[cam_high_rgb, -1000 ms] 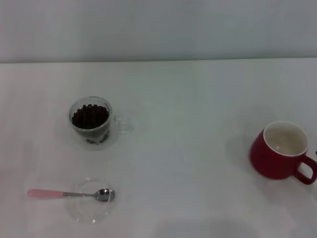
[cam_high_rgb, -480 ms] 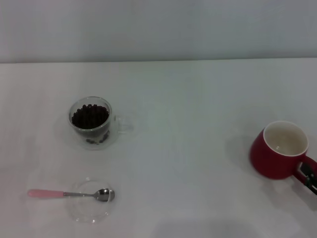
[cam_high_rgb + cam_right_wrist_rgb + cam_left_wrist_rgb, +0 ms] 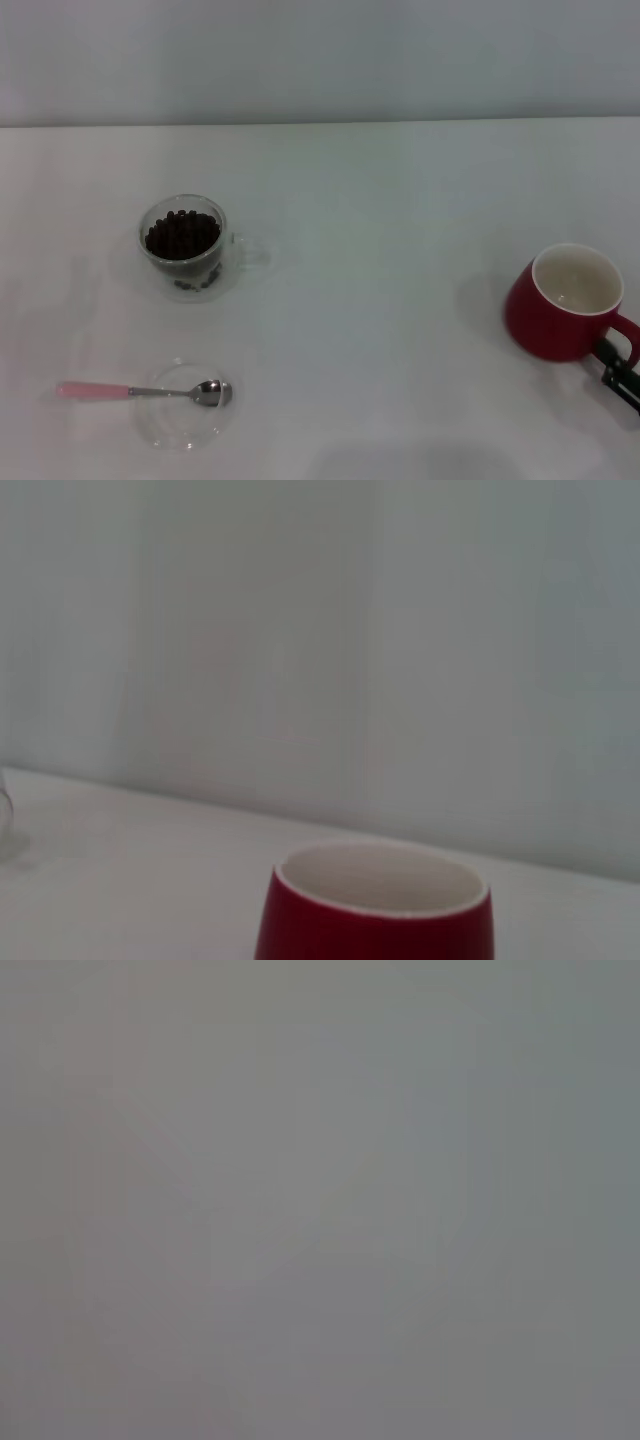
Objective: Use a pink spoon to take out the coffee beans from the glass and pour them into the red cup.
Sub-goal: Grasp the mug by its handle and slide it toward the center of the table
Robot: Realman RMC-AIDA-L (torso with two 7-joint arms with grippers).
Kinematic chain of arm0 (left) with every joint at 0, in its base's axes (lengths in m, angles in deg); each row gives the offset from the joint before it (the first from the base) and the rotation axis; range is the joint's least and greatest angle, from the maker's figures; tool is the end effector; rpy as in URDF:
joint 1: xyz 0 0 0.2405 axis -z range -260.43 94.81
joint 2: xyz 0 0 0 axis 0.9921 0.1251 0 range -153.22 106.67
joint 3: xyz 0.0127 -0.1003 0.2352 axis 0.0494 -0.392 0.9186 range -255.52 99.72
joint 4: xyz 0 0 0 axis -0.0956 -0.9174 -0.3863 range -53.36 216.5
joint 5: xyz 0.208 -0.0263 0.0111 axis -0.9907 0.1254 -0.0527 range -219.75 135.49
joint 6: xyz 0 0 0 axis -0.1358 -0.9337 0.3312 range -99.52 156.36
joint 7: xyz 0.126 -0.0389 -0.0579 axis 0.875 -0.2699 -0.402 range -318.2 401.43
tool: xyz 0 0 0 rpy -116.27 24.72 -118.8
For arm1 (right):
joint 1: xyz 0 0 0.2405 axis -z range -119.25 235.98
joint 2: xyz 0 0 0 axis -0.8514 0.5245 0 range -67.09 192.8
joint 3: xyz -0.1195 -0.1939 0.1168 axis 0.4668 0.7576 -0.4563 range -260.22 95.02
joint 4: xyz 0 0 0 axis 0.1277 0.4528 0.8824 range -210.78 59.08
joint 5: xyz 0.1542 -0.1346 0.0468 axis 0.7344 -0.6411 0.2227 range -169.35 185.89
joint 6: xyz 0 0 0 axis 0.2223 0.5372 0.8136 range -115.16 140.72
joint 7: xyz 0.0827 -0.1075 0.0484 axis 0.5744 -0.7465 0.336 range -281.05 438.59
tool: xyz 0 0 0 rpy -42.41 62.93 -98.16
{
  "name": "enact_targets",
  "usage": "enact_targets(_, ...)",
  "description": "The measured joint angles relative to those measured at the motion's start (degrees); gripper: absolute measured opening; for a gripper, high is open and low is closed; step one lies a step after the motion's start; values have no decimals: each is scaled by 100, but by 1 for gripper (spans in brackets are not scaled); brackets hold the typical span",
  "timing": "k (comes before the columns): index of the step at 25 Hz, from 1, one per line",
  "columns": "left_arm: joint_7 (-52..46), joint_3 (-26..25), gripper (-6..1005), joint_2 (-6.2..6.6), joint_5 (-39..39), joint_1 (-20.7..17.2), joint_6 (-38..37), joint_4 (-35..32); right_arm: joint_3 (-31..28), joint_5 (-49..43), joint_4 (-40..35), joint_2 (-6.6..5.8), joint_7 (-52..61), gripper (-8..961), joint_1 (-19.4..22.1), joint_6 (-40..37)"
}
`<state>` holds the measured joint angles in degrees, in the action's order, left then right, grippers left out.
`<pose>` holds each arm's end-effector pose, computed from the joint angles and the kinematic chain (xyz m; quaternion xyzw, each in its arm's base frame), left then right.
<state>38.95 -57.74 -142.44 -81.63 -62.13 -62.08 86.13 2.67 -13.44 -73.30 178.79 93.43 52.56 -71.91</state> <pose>-0.3703 0.2665 0.0596 -0.5124 -0.1745 -0.2989 0.7859 0.4024 0.1687 -0.0101 -0.7765 0.2390 0.2311 0.5352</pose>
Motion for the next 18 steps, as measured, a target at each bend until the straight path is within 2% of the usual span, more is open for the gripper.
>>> enact_targets(13, -35, 12, 887, -7, 3, -104, -39, -50, -55, 140, -28, -5, -112, 817, 0, 459)
enact_targets(18, -35, 24, 887, -16, -2, -116, -39, -9, -294, 155, -35, -16, -248, 813, -36, 525)
